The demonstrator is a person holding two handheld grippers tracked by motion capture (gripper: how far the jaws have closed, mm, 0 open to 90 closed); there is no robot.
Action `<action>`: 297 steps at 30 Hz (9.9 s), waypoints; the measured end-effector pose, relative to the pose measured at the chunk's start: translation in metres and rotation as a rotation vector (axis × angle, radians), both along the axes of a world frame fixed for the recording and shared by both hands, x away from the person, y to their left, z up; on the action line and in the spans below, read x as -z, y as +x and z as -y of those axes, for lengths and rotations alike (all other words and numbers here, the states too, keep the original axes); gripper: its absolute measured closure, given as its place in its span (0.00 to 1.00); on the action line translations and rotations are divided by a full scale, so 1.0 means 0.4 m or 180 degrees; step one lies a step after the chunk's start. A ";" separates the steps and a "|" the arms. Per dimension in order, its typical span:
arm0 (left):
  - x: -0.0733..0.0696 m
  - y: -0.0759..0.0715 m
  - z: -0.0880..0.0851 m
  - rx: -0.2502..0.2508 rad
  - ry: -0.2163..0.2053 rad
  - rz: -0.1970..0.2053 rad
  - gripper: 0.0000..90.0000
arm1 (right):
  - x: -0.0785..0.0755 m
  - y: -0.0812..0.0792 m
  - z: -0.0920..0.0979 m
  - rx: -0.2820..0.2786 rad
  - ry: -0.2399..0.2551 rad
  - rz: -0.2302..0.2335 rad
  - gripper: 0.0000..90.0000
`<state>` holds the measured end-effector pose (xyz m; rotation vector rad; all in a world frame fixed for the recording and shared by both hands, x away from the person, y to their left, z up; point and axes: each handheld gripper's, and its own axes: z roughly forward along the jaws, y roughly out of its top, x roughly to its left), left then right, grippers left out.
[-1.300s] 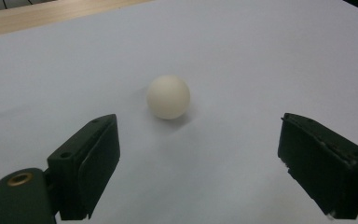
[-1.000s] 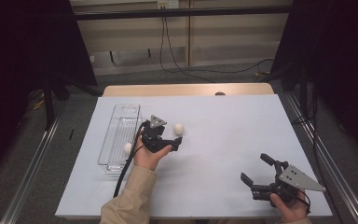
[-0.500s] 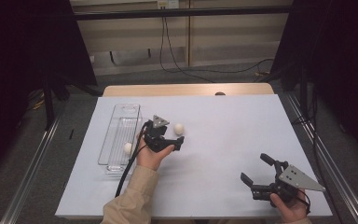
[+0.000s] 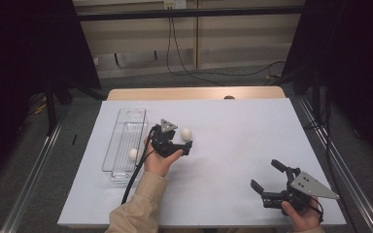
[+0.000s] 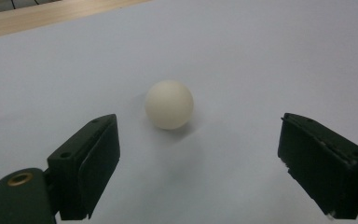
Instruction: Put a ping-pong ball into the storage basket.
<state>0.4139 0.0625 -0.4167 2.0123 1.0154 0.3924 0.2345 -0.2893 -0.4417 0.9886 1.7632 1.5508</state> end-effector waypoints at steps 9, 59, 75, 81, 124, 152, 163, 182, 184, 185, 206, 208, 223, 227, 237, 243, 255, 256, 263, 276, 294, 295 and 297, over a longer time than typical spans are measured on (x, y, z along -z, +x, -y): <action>0.008 0.009 0.005 -0.0005 0.0017 -0.0008 0.14 | 0.000 0.000 0.000 -0.0004 0.0000 0.0000 0.03; 0.045 0.045 0.027 -0.0115 0.0050 -0.0022 0.14 | 0.000 0.000 -0.001 -0.0005 0.0006 -0.0011 0.03; 0.045 0.050 0.029 -0.0115 0.0016 -0.0032 0.14 | 0.000 0.001 -0.003 -0.0010 0.0003 -0.0005 0.03; 0.044 0.052 0.027 -0.0107 0.0039 -0.0031 0.14 | 0.000 0.000 0.000 -0.0011 -0.0008 0.0003 0.03; 0.057 0.067 0.029 -0.0157 -0.0036 -0.0021 0.13 | 0.003 0.007 -0.002 -0.0017 -0.0014 -0.0008 0.03; 0.068 0.084 0.042 -0.0149 -0.0037 -0.0050 0.13 | 0.005 0.006 -0.002 -0.0013 -0.0009 -0.0026 0.03; 0.071 0.089 0.039 -0.0197 -0.0069 -0.0063 0.12 | 0.006 0.008 -0.002 -0.0029 -0.0031 -0.0025 0.03; 0.087 0.102 0.046 -0.0200 -0.0014 -0.0071 0.12 | 0.006 0.008 -0.003 -0.0030 -0.0032 -0.0027 0.03; 0.085 0.102 0.045 -0.0210 -0.0030 -0.0070 0.12 | 0.006 0.007 -0.003 -0.0031 -0.0027 -0.0028 0.03; 0.084 0.102 0.046 -0.0215 -0.0049 -0.0061 0.12 | 0.006 0.008 -0.003 -0.0031 -0.0029 -0.0024 0.03; 0.097 0.123 0.053 -0.0231 -0.0001 -0.0058 0.16 | 0.006 0.007 -0.003 -0.0033 -0.0024 -0.0025 0.03; 0.098 0.124 0.054 -0.0242 -0.0029 -0.0060 0.17 | 0.006 0.008 -0.003 -0.0032 -0.0027 -0.0025 0.03; 0.108 0.130 0.060 -0.0124 0.0053 -0.0089 0.34 | 0.006 0.008 -0.004 -0.0034 -0.0029 -0.0024 0.03; 0.109 0.133 0.060 -0.0087 0.0072 -0.0120 0.37 | 0.006 0.008 -0.004 -0.0033 -0.0028 -0.0026 0.03; 0.120 0.138 0.060 -0.0078 0.0095 -0.0158 0.45 | 0.006 0.008 -0.004 -0.0032 -0.0031 -0.0025 0.03; 0.120 0.140 0.058 -0.0067 0.0090 -0.0175 0.49 | 0.006 0.008 -0.004 -0.0029 -0.0029 -0.0031 0.03; 0.119 0.139 0.055 -0.0058 0.0071 -0.0185 0.56 | 0.006 0.007 -0.003 -0.0029 -0.0030 -0.0028 0.03; 0.118 0.139 0.054 -0.0046 0.0072 -0.0194 0.56 | 0.006 0.007 -0.004 -0.0029 -0.0030 -0.0029 0.03; 0.111 0.134 0.053 -0.0037 0.0030 -0.0238 0.57 | 0.006 0.007 -0.003 -0.0026 -0.0028 -0.0027 0.03; 0.088 0.113 0.047 0.0025 -0.0064 -0.0325 0.57 | 0.005 0.007 -0.003 -0.0021 -0.0026 -0.0024 0.03; 0.050 0.084 0.039 0.0103 -0.0071 -0.0360 0.57 | 0.005 0.006 -0.006 -0.0027 -0.0019 -0.0025 0.03; 0.049 0.084 0.039 0.0108 -0.0072 -0.0367 0.57 | 0.005 0.006 -0.006 -0.0028 -0.0019 -0.0027 0.03; 0.051 0.083 0.037 0.0101 -0.0064 -0.0365 0.57 | 0.005 0.006 -0.005 -0.0037 -0.0041 -0.0022 0.03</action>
